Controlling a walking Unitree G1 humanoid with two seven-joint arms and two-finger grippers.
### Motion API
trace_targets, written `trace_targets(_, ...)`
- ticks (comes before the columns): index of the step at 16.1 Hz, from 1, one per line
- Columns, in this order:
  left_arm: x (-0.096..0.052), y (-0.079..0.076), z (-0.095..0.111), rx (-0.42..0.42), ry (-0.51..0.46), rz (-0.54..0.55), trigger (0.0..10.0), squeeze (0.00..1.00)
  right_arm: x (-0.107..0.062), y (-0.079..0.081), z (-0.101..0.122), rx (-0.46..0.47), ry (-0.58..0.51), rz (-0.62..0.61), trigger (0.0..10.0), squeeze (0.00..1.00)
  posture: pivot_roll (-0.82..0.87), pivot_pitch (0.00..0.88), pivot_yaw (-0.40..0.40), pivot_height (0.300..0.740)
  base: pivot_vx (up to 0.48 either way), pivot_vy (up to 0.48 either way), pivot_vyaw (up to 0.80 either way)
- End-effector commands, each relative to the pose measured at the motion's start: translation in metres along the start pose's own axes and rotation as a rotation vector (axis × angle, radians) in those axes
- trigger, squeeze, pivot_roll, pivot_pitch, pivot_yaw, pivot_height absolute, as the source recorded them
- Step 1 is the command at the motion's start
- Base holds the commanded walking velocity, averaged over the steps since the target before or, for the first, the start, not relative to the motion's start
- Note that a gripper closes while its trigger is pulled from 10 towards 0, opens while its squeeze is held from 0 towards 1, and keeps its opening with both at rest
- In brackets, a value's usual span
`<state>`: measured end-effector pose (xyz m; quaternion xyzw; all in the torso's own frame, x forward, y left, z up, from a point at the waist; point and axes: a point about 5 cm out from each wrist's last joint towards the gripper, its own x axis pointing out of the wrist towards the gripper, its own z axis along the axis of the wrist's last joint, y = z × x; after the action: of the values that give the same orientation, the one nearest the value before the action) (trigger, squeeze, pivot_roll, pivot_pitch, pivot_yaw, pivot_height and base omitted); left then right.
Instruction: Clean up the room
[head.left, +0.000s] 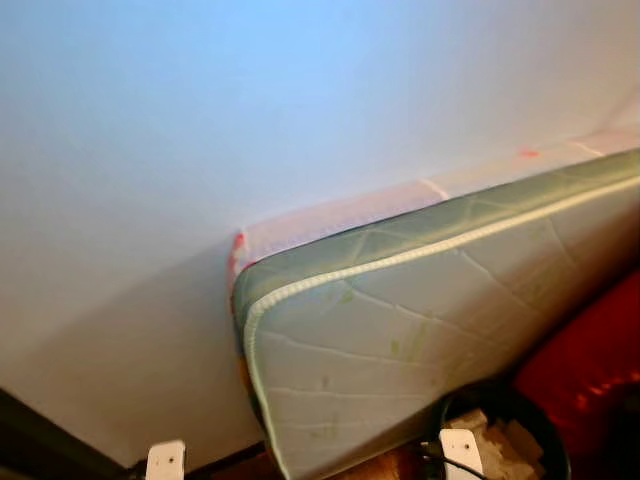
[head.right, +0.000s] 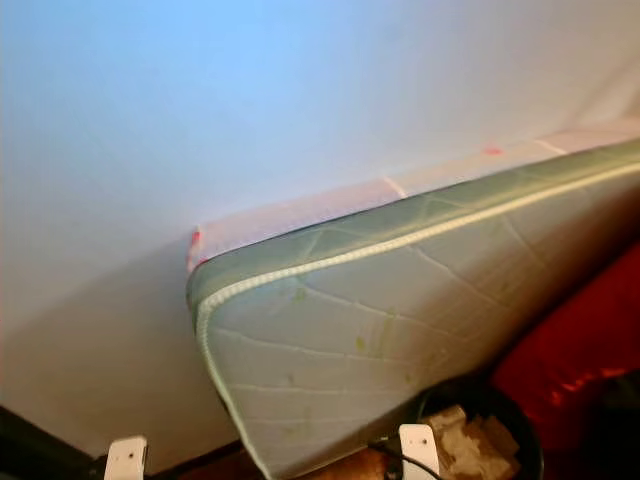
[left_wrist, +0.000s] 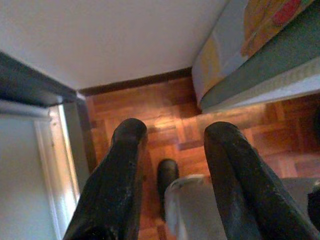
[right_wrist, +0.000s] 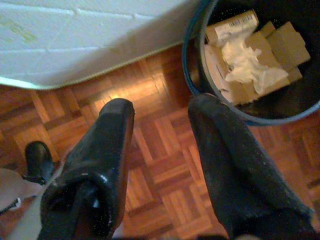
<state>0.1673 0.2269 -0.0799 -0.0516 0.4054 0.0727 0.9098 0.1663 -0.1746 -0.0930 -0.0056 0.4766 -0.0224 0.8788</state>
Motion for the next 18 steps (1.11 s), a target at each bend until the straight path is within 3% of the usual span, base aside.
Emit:
trace_targets(1,0.0042,-0.0288,-0.0087,0.116,0.121,-0.092,10.0,0.0,-0.0093,-0.0449,-0.0221,0.18,0.038,-0.027,10.0,0.0,-0.05,0.013,-0.002,0.74,0.0,0.0,0.0)
trace_targets(18,0.0043,-0.0293,-0.0085,0.107,0.119,-0.089,10.0,0.0,-0.01,-0.048,-0.0231,0.173,0.042,-0.028,10.0,0.0,-0.05,0.013,-0.003,0.74,0.0,0.0,0.0)
